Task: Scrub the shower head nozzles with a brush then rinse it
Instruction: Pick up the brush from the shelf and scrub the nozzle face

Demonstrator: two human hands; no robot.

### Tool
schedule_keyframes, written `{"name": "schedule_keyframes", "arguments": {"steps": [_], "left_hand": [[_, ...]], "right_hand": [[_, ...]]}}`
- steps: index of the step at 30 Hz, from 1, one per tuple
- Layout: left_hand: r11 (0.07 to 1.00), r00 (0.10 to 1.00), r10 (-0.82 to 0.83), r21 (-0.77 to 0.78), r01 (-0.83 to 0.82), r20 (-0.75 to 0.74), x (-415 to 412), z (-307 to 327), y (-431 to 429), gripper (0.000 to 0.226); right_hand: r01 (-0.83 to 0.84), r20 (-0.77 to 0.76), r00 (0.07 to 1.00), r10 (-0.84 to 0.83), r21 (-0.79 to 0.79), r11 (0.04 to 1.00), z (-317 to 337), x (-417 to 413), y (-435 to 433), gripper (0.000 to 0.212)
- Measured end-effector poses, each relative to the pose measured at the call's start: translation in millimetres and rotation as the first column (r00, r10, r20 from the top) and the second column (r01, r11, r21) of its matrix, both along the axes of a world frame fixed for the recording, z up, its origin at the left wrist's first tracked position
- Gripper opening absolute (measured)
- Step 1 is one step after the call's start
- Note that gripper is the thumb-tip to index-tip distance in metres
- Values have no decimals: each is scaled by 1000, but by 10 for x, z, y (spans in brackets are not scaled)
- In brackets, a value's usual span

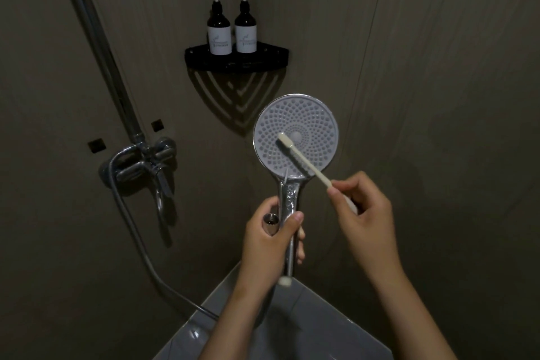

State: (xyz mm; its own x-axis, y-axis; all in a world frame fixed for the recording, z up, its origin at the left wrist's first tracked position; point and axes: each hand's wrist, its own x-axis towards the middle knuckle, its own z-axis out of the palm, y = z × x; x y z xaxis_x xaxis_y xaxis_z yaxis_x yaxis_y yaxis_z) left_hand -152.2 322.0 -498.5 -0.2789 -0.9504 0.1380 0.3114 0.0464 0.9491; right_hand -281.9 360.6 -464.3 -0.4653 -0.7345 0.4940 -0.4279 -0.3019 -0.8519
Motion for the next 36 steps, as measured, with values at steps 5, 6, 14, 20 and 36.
{"name": "schedule_keyframes", "arguments": {"steps": [5,6,14,20,36], "left_hand": [[1000,1000,7,1,-7,9,25,-15,2,11],[1000,1000,11,-2,-11,9,23,-9,7,11],[999,1000,13,33,-13,-8,25,45,41,13],[999,999,-15,40,17,-31,149,166,6,14],[957,998,63,285,-60,0,245,54,-57,5]], "right_hand": [[8,3,1000,-8,-32,999,58,25,51,11],[30,14,999,-29,-57,998,94,20,58,10],[-19,0,1000,19,17,1000,126,61,97,10],[-124,11,992,123,63,990,312,-46,258,12],[-419,-56,862,503,481,771,247,-254,567,56]]}}
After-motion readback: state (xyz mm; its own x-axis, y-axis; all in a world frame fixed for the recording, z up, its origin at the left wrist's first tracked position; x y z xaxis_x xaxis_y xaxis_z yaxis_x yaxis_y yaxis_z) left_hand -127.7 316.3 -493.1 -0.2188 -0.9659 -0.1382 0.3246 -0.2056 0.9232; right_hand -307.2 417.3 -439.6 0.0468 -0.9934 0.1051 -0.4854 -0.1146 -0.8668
